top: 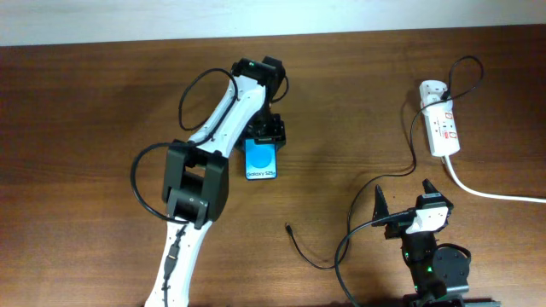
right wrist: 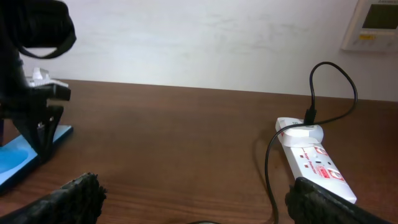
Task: Plug charger to phone and switch on socket
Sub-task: 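Lift the phone with the left gripper and tilt it upright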
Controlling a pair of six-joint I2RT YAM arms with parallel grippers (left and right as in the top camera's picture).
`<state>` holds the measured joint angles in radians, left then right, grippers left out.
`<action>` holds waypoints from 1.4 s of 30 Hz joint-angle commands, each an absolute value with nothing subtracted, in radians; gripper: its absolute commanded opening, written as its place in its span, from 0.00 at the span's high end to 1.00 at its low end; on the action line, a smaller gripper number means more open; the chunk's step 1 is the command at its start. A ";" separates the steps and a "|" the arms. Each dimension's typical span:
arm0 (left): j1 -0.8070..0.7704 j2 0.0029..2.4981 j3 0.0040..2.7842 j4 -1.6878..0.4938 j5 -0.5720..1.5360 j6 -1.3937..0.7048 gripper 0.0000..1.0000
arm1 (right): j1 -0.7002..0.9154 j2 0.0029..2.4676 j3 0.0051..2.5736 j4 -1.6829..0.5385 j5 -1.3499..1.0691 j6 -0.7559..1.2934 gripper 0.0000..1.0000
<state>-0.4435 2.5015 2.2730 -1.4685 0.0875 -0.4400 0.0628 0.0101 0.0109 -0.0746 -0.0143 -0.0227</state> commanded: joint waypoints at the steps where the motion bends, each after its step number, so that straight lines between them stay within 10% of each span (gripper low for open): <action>1: -0.437 2.507 2.366 -1.503 0.246 -0.331 0.25 | 0.072 0.004 0.006 -0.080 -0.002 -0.019 0.02; 17: -0.224 2.507 2.385 -1.551 1.569 -0.189 0.26 | 0.072 0.004 0.006 -0.080 -0.002 -0.019 0.02; 42: -0.121 2.507 2.385 -1.682 1.574 -0.238 0.22 | 0.072 0.004 0.006 -0.080 -0.002 -0.019 0.02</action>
<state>-0.1249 2.5027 2.3608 -1.6794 1.5185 -0.2317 0.0628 0.0101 0.0109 -0.0746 -0.0143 -0.0227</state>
